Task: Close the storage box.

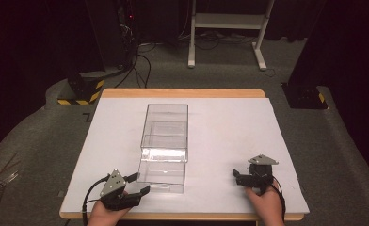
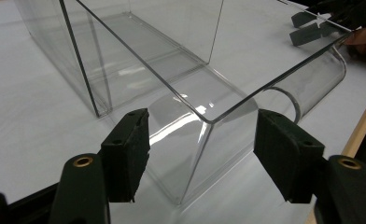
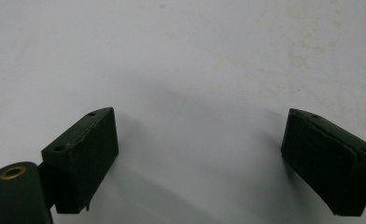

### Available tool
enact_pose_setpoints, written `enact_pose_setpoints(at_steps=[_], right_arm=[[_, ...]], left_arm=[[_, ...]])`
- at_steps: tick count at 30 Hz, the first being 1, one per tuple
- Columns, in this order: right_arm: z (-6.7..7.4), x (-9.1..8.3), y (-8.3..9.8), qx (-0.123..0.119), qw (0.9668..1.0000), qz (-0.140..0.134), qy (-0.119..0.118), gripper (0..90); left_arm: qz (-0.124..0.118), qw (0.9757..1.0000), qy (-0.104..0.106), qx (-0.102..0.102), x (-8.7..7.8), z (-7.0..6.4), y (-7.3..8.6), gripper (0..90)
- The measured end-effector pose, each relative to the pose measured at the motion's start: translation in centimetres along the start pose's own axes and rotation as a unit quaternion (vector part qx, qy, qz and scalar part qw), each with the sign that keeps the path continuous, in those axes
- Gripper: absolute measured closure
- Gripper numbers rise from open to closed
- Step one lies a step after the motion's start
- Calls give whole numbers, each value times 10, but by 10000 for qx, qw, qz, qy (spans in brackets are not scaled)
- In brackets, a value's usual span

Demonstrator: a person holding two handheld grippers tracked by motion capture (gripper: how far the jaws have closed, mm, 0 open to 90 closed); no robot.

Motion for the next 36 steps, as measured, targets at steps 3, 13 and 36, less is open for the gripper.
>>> enact_pose_setpoints(at_steps=[3,13,36], right_arm=[[0,0,0,-2,10000,0,-1,109],[0,0,0,0,10000,0,-4,109],[0,0,0,1,10000,0,-7,109]], left_arm=[[-12,10000,-27,6,1,0,-1,376],[-116,9997,-209,51,1,4,-3,429],[-217,9987,-468,32,10,17,-12,510]])
Point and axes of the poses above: each handheld gripper's, and its own axes: x roughly forward along the jaws, y roughly out of its underside, z roughly to its left, the point moved 5 cm from there along x, roughly forward along the jaws, and after that the axes turned 6 degrees about x, right-handed, at the moved point
